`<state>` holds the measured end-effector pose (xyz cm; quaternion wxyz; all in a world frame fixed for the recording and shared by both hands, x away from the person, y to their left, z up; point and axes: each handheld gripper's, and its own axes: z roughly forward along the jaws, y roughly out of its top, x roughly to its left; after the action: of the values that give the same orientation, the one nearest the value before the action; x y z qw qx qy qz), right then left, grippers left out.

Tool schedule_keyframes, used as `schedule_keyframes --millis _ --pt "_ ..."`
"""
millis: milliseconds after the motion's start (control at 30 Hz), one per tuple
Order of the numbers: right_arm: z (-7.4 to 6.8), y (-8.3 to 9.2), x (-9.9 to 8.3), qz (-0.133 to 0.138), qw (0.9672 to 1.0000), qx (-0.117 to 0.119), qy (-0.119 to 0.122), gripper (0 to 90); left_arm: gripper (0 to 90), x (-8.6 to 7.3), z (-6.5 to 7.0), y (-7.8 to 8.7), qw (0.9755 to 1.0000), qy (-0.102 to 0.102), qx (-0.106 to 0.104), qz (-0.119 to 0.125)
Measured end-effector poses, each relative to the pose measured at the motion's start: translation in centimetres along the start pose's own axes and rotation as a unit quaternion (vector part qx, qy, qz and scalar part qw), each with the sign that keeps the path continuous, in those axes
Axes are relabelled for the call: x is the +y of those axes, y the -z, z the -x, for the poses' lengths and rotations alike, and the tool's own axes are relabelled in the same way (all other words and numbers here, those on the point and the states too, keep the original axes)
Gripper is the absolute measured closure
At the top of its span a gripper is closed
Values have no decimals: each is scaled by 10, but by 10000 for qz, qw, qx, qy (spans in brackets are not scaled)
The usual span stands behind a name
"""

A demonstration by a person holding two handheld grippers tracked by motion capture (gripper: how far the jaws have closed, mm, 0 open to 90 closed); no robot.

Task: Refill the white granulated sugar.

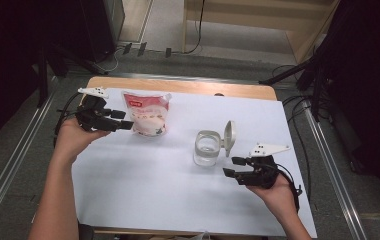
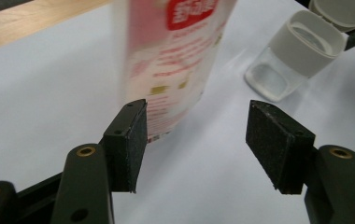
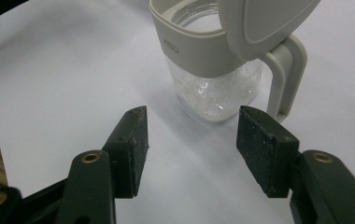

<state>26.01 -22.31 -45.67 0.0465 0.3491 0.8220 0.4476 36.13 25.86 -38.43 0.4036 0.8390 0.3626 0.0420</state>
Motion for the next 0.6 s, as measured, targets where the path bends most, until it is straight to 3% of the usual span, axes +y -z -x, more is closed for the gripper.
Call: schedule_keyframes --millis 100,200,267,433,600 --pt "-1 1 -2 -18 10000 -25 -28 442 383 1 -8 -2 10000 66 42 39" --pt "-1 1 -3 -38 10000 -25 -14 442 368 4 -14 -5 10000 8 80 46" --pt "-2 2 -3 -37 10000 -43 -1 442 367 7 -14 -7 9999 14 66 123" --pt "-4 1 -4 -64 10000 -39 16 444 379 19 -13 -17 9998 -189 41 79" --pt "-7 -3 -3 -69 9999 2 78 444 440 27 -13 -29 9998 -188 -4 90"
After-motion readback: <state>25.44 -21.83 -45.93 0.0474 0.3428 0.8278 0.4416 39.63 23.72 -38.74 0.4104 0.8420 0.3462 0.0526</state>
